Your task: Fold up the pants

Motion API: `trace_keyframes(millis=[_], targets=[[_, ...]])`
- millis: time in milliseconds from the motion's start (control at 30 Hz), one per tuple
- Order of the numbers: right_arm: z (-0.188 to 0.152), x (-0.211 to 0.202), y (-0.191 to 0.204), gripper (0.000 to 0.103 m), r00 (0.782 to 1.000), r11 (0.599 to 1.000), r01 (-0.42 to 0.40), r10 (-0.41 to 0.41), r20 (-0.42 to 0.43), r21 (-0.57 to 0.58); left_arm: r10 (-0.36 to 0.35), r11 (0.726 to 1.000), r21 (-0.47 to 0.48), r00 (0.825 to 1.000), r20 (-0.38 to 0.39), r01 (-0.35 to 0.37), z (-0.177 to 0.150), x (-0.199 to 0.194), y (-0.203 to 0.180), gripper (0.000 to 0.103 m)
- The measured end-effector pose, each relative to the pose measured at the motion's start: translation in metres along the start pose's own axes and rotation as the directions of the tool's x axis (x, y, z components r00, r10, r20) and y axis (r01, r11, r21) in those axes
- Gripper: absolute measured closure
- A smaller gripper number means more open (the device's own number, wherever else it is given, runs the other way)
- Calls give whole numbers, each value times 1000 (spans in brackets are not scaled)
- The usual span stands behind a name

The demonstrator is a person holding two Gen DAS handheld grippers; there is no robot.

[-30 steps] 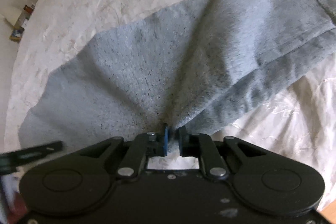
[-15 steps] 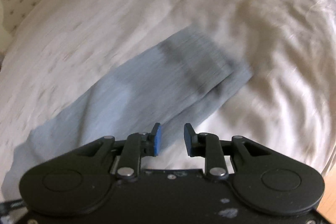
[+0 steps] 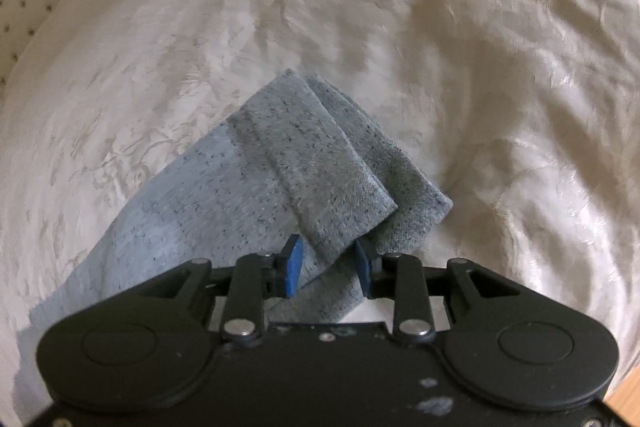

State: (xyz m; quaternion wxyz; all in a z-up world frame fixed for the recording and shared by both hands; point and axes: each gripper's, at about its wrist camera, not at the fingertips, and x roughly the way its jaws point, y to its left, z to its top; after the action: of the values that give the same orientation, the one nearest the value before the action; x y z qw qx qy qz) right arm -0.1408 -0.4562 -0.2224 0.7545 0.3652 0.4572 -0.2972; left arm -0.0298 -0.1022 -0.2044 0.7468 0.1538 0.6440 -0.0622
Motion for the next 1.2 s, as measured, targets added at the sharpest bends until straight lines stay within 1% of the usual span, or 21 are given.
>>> trace_keyframes(millis=[67,100,167,233,300,333,367,433,500,567,633,700,733,833,933,1000,1033,1100,1133,1200], targets=[[1,4,-2,88,1000,999,-10,10,-2,39,6,1000,-1,1000,-4,-6,0,2,-2,91],[1,4,-1,96,1000,999,-21,21,0,37,10,1000,2,1000,-5,-10,4,3,-3,91],[2,-8,6,96,1000,1000,-16,16,14,-12,16,1000,11,1000,-6,-16,7,3,-7,91],[4,-30,14,97,999,996,-4,9,50,-90,16,1000,17,1000,-8,-16,9,3,-8,91],[6,-52,14,97,995,987,47,-33,96,-152,9,1000,14,1000,-7,-9,11,0,-7,91],[8,-55,11,97,993,983,72,-55,104,-167,4,1000,14,1000,0,-4,12,-3,-7,91],[10,-54,6,97,994,980,84,-68,90,-180,1,1000,16,1000,8,-1,14,-7,-6,91],[11,-44,-2,97,996,979,78,-69,52,-189,-1,1000,29,1000,27,0,15,-13,-7,91],[10,-34,2,97,996,971,88,-81,41,-220,5,999,31,999,44,-7,16,-16,-7,91],[10,-26,5,97,994,969,105,-100,32,-223,15,1000,20,998,57,-16,17,-17,-6,91],[10,-20,5,94,992,969,125,-125,11,-212,9,1000,4,999,37,-9,17,-13,-4,91],[9,-17,4,90,990,968,137,-140,-1,-212,-10,1000,-4,1000,-28,10,16,-2,0,91],[9,-18,4,89,989,966,142,-146,-2,-216,-14,1000,-3,999,-47,14,13,4,1,91],[6,-28,11,85,984,957,178,-178,19,-230,-23,1000,9,999,-28,24,8,2,1,91],[1,-48,23,83,974,941,222,-203,98,-254,-46,999,15,998,-34,46,1,-6,5,91],[-3,-60,34,83,972,937,219,-185,146,-273,-53,999,-1,999,-11,53,1,-16,16,91],[-6,-66,43,83,974,934,200,-156,164,-296,-47,999,-16,999,14,47,0,-21,24,91],[-13,-73,60,82,979,924,152,-92,182,-351,-16,999,-46,997,69,19,2,-31,38,91],[-19,-75,73,80,981,912,116,-43,189,-393,0,998,-64,996,87,6,5,-33,46,91],[-30,-77,95,78,985,885,41,43,169,-463,27,994,-108,995,91,-17,13,-31,62,91]])
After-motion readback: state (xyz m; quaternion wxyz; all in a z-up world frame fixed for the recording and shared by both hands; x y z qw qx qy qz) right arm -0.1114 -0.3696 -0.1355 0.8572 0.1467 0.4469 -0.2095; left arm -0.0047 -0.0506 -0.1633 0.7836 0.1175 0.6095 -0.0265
